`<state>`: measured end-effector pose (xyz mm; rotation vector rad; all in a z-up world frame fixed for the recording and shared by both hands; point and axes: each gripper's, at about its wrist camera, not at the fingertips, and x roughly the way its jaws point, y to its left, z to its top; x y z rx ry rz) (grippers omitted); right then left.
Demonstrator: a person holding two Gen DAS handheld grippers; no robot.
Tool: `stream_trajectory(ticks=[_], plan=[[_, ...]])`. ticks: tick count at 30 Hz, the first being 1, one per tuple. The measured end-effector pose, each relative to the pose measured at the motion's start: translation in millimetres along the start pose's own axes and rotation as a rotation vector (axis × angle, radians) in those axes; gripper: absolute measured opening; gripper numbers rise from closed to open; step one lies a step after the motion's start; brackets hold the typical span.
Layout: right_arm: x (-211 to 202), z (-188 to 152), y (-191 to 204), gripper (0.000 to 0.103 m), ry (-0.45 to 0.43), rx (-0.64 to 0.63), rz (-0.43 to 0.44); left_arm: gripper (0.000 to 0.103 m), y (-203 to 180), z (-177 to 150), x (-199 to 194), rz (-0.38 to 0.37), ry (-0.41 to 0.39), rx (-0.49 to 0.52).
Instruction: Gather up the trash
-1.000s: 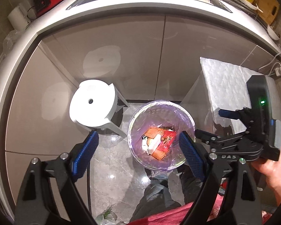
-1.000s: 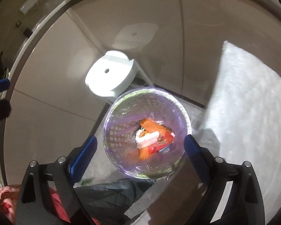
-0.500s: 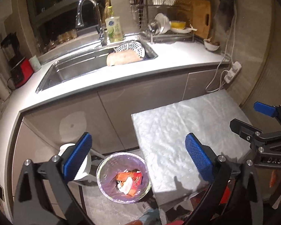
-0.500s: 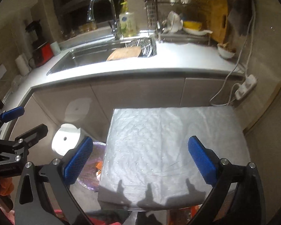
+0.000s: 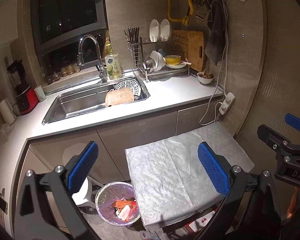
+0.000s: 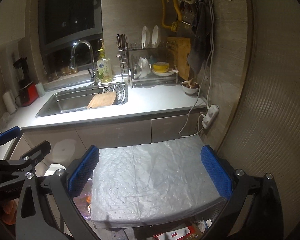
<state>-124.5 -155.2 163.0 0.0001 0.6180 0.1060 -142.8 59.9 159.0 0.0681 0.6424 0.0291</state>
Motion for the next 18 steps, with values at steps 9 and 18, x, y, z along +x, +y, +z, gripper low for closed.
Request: stream_trajectory(ticks=[9,18], plan=[[-23.7,-10.9,0.1,0.101,-0.008,-0.011,-0.034,0.095,2.2,-6.1,-34.8,0.043,-0.055,0.004],[-32.5,-10.2,5.7,0.101,-0.032,-0.022,-0.020,0.095,9.2,-6.4,-47.1,0.046,-0.069,-0.014]])
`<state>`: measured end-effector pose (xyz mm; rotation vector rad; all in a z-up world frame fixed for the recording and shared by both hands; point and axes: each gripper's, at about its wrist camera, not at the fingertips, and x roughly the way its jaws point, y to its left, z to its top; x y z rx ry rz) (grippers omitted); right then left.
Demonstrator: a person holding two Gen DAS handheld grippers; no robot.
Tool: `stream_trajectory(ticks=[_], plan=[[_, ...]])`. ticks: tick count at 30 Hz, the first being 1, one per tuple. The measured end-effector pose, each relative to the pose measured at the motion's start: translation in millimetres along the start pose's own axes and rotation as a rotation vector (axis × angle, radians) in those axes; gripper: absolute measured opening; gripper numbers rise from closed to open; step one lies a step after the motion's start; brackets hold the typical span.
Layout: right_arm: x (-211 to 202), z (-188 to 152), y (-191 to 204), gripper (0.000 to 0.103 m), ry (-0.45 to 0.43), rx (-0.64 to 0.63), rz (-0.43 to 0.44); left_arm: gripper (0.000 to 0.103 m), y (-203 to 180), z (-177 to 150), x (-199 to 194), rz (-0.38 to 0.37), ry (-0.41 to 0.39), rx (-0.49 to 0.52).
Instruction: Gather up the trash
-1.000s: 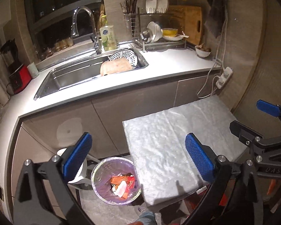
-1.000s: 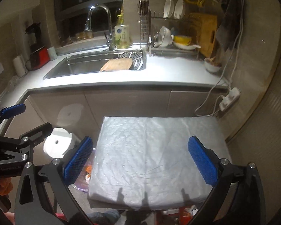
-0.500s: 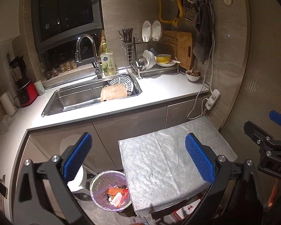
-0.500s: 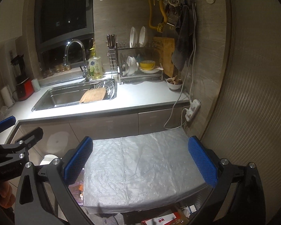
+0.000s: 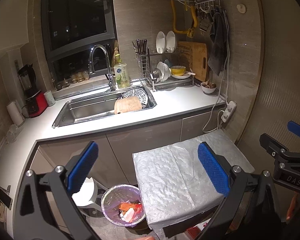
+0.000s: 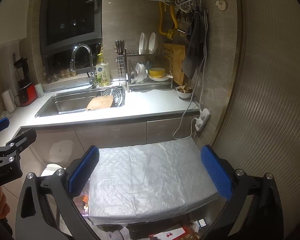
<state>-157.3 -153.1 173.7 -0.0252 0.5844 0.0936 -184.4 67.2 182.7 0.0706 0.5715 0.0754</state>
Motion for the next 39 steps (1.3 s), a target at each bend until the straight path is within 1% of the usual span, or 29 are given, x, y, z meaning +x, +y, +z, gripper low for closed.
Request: stream_trajectory(ticks=[4,10,14,22,27,29,31,35,39], plan=[[-0.5,1.2,2.0,0.101,-0.006,-0.004,0.003,0.095,1.2,1.1,0.3,0.013,-0.010,0.003],[1.6,2.0,2.7,0.101,-0.003,-0.008,0.006,0.095,-0.3,1.9,1.3,0.000,-0.016,0.001],[3.0,4.4,1.0,0.101,-0.006,-0.009,0.008,0.095,-0.3,4.4,-0.4,0.020,-0.040,-0.004],[4.9,5.7,1.0,0.101,-0.006,-0.015,0.013,0.095,-3.2,7.9,0.2,0.027,-0.049,0.004],[5.9,6.3,0.3,0.101,-0.008,-0.017,0.014,0.095,-5.9,7.7,-3.5,0.071,-0.086,-0.009],[6.2,6.4,-0.2,0.101,-0.006,-0.017,0.017,0.095,-6.9,8.4,-4.1,0.075,-0.094,-0.009],[6.8,7.2,-0.5,0.101,-0.005,-0.018,0.018,0.095,-7.9,8.4,-3.9,0.070,-0.092,-0.009],[7.3,8.2,-1.7,0.101,-0.004,-0.020,0.022,0.095,-7.8,9.4,-0.7,0.040,-0.064,-0.015],[7.3,8.2,-1.7,0.101,-0.003,-0.021,0.020,0.095,-10.2,8.9,-0.9,0.048,-0.070,-0.001]])
